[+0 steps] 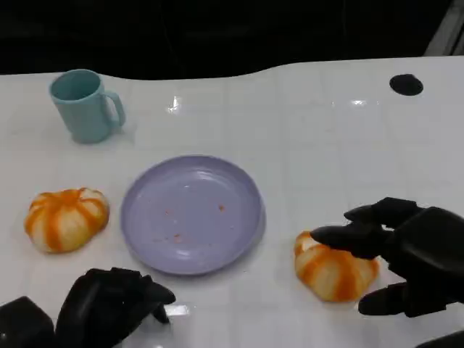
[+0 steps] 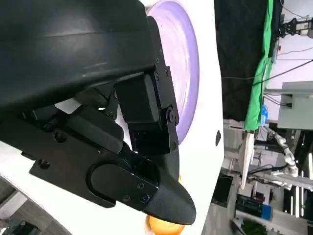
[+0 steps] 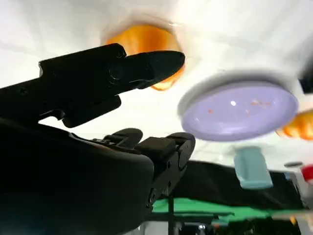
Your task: Grasp the bread from the table and place it into the plate.
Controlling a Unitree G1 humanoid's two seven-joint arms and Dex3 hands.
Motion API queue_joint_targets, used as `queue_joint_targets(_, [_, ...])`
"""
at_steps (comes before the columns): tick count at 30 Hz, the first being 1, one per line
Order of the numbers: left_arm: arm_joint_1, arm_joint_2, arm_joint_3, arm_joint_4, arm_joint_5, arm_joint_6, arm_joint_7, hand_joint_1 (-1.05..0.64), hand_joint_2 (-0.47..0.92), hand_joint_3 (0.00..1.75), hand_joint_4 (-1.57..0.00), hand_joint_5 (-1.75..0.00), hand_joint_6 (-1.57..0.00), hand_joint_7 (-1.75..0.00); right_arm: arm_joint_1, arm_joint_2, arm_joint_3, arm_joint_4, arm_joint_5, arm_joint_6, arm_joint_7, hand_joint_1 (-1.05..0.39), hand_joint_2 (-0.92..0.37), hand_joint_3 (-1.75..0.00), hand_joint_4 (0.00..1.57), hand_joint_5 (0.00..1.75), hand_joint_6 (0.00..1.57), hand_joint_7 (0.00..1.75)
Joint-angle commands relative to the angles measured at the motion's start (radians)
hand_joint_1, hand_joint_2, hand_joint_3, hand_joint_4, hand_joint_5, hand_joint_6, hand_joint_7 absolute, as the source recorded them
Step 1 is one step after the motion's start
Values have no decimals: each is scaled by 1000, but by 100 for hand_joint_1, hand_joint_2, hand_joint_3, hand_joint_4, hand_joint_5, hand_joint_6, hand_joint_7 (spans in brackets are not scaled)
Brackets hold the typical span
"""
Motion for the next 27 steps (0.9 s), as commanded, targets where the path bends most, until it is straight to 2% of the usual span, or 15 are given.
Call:
queue_joint_targets(1, [4, 11, 4, 2, -1, -5, 5, -105, 84, 0, -80, -165, -157, -22, -39, -17, 44, 4, -68, 53, 17, -65, -92, -7, 15, 19, 29, 0])
queue_joint_targets(13, [9, 10, 9, 3, -8, -11, -4, -105, 84, 0, -79, -165, -157, -19, -149, 7, 172, 174, -221, 113, -68, -65, -92, -3, 16, 12, 26, 0])
queue_joint_targets(18, [14, 11, 8, -5, -8, -5, -3, -105, 84, 0, -78, -165, -157, -19, -191, 27, 218, 254, -241, 135, -106, -64, -92, -2, 18, 11, 26, 0])
queue_joint_targets(27, [18, 10, 7, -12, -6, 3, 6, -105, 83, 0, -78, -166, -157, -20, -261, 61, 281, 362, -236, 171, -115, -58, -92, -1, 18, 9, 26, 0])
